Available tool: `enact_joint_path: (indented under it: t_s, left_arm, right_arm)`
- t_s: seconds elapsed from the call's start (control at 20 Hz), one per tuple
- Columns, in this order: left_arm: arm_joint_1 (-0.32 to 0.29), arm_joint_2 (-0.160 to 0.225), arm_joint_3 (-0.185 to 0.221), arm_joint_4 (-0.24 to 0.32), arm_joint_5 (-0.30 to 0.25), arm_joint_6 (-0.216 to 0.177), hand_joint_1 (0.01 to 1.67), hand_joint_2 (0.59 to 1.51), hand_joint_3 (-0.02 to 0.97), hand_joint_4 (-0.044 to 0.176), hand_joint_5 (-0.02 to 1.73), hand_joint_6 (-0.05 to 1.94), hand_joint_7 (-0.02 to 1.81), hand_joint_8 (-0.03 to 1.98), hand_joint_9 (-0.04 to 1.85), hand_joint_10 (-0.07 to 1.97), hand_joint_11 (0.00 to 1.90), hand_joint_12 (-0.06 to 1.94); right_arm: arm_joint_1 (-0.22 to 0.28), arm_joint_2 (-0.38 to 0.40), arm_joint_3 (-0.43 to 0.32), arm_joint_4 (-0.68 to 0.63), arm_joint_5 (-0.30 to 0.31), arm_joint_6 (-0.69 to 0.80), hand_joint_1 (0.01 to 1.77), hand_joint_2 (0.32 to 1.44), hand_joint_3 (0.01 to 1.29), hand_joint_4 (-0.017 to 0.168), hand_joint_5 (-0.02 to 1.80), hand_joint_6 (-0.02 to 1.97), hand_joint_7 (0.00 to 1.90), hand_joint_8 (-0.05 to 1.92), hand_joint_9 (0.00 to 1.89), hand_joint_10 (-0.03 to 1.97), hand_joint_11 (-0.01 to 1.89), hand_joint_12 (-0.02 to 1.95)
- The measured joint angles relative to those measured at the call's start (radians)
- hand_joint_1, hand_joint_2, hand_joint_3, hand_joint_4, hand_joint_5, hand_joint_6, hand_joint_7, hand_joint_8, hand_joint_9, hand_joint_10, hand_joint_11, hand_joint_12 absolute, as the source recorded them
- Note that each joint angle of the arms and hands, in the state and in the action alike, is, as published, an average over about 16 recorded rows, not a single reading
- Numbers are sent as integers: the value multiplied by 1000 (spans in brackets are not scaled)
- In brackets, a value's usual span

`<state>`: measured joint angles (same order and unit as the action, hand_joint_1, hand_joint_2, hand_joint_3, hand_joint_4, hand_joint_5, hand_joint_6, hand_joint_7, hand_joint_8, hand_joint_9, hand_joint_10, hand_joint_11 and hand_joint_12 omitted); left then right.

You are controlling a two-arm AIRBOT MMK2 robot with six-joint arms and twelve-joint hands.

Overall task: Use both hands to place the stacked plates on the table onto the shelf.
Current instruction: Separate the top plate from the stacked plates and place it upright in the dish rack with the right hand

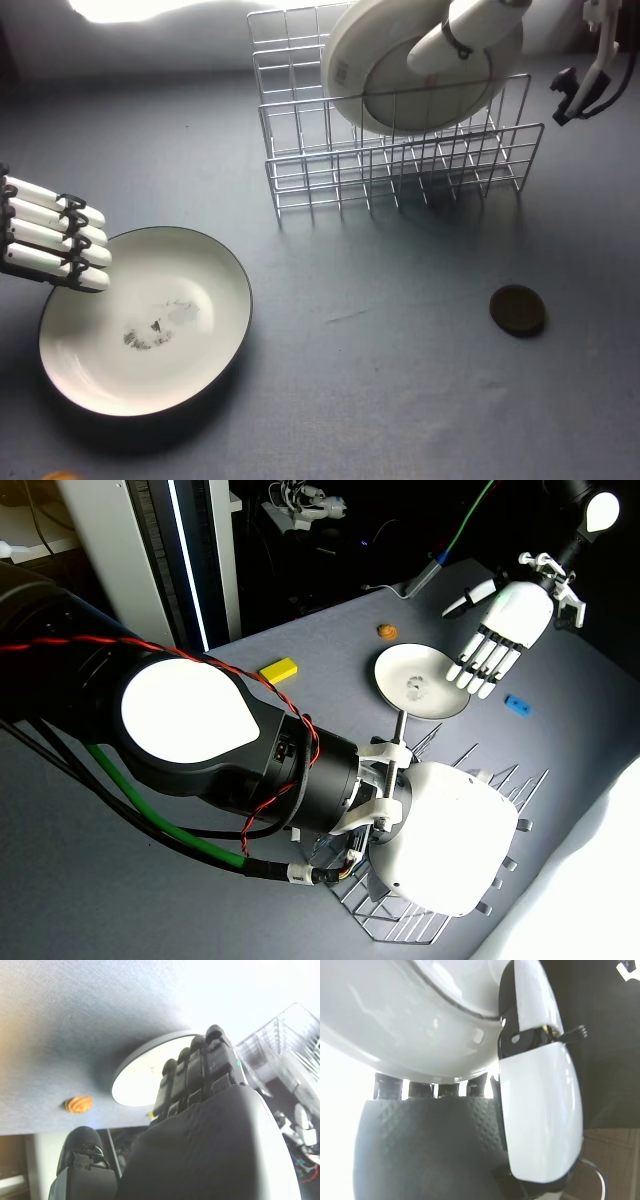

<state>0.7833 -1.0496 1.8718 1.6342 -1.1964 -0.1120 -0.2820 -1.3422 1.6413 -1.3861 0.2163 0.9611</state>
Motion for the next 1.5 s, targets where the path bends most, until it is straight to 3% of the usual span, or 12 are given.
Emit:
enact_joint_path:
  t_s: [0.55,0.7,1.35,1.5]
  left_arm:
    - [7,0,0,1,2,2,15,1085,11,2,21,17,16,-8,9,2,14,-3]
    - [8,0,0,1,2,3,15,1085,11,2,21,17,16,-8,10,3,14,-3]
    - [13,0,0,-1,7,9,15,1085,11,2,21,17,16,-8,2,1,14,-3]
    - [16,0,1,-3,9,12,15,1085,11,2,21,17,15,-8,-3,-5,14,-3]
  right_arm:
    - [-11,-2,0,9,10,-28,1253,993,13,18,964,866,1118,696,1303,2,926,1186]
    - [-15,-2,-1,11,13,-35,1240,998,13,12,952,868,1123,591,1286,2,924,1186]
    - [-18,-2,-7,15,15,-55,1008,1014,13,-9,901,269,1122,31,1172,2,874,1210]
    - [-13,-1,-7,12,16,-55,942,1014,13,-9,876,124,1072,17,1116,2,826,1221]
